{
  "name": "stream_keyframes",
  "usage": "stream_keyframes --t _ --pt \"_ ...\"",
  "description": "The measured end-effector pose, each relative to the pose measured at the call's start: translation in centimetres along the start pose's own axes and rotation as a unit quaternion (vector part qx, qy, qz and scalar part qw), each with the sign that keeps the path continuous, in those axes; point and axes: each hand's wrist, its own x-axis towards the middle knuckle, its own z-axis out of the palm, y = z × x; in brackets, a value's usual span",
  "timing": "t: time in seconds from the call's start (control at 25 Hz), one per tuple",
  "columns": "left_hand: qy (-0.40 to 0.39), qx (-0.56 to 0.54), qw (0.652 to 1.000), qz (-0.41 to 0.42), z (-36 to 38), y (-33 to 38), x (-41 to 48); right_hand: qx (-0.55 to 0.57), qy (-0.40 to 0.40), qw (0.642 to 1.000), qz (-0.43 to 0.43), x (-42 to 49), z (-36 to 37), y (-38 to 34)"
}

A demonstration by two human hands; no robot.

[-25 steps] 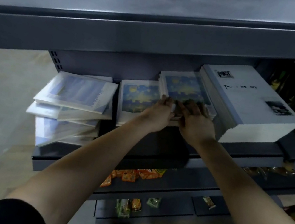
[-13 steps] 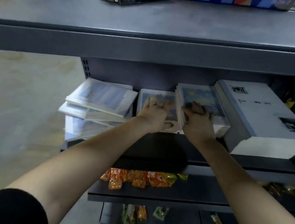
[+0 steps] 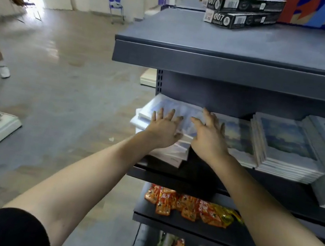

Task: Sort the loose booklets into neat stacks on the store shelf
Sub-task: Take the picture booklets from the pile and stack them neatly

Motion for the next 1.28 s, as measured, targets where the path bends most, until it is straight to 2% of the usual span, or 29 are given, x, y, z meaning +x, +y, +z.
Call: stream_keyframes --t 0.2,0.32,0.52,0.64,0.76,0.92,1.08,1.2,1.28 --pt "0.041 0.044 0.998 -0.004 0.2 -4.1 0.0 -0.016 -0.017 1.000 -0.009 2.0 1.4 -3.1" --pt "0.049 0.031 0.998 0.002 0.2 -5.9 0.6 -0.029 -0.034 0.999 -0.005 3.4 2.1 -4.1" --pt "0.019 0.003 1.000 0.005 0.3 -7.6 2.2 -0.041 -0.118 0.991 0.049 4.6 4.0 -3.4" --pt "0.023 -0.004 0.999 0.023 1.2 -8.1 3.1 -0.063 -0.115 0.988 0.080 4.9 5.3 -2.4" --pt "0.044 -0.034 0.998 0.034 1.9 -8.5 3.5 -0.092 -0.109 0.988 0.064 5.4 5.1 -2.3" --pt "0.059 -0.030 0.997 0.027 2.1 -8.5 3.5 -0.138 -0.170 0.975 0.040 5.3 4.6 -2.7" --pt "0.057 -0.097 0.993 0.020 1.9 -9.4 3.6 -0.149 -0.154 0.977 0.012 4.2 4.2 -2.3" --pt "0.066 -0.097 0.993 0.026 1.9 -9.3 3.0 -0.090 -0.146 0.985 0.001 4.2 4.6 -1.1" --pt "0.046 -0.105 0.993 0.023 2.1 -8.7 2.2 0.044 -0.113 0.992 0.041 4.3 4.4 -0.5"
